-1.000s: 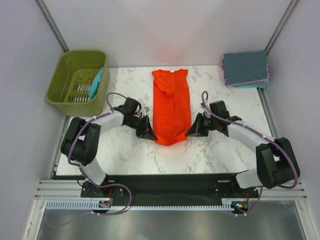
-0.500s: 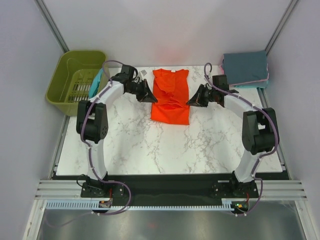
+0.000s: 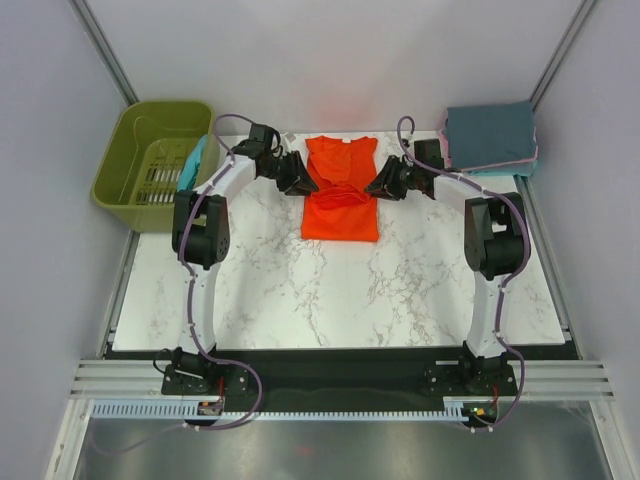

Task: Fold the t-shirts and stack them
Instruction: Fold the tshirt

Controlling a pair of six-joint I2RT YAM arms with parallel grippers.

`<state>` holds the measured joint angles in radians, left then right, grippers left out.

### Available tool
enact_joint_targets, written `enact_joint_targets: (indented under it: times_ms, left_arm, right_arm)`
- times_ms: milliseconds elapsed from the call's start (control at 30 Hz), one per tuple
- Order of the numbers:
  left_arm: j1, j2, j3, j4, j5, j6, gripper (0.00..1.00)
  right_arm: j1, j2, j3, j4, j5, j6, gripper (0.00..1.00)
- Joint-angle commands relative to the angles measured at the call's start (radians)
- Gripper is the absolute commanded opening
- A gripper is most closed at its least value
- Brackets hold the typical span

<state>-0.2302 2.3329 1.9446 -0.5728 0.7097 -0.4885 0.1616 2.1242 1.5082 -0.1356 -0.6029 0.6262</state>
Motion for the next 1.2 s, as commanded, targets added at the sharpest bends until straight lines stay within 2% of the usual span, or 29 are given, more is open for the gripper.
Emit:
enact_joint_targets:
  times_ms: [0,33,67,167,367,533,733,933,1167]
  left_arm:
    - [0.005,-0.006,0.059,0.037,-0.03,0.05,0.43]
    - [0.005,-0.032,0.066,0.031,-0.044,0.059,0.55]
    - [0.006,-0.047,0.07,0.012,-0.046,0.085,0.61]
    - [0.018,-0.133,0.045,-0.018,-0.024,0.102,0.74]
    - [0.043,-0.254,-0.205,-0.068,0.054,0.094,0.74]
    - [0.049,-0.29,-0.398,-0.073,0.066,0.087,0.73]
    - [0.049,-0.245,-0.455,-0.033,0.1,0.039,0.72]
    - [0.048,-0.179,-0.458,0.027,0.154,-0.024,0.67]
    - [0.043,-0.153,-0.46,0.047,0.154,-0.035,0.66]
  right_arm:
    - [0.001,-0.009,0.056,0.044,0.035,-0.023,0.44]
    - [-0.004,-0.02,0.058,0.039,0.032,-0.028,0.49]
    - [-0.008,-0.047,0.057,0.036,0.022,-0.034,0.56]
    - [-0.033,-0.119,0.026,0.001,0.005,-0.04,0.57]
    - [-0.068,-0.246,-0.205,-0.065,-0.026,-0.017,0.6]
    - [-0.065,-0.306,-0.382,-0.061,-0.043,-0.007,0.6]
    - [-0.062,-0.267,-0.456,-0.029,-0.046,0.009,0.6]
    - [-0.054,-0.216,-0.427,-0.007,-0.052,0.023,0.59]
    - [-0.034,-0.17,-0.416,0.034,-0.057,0.055,0.57]
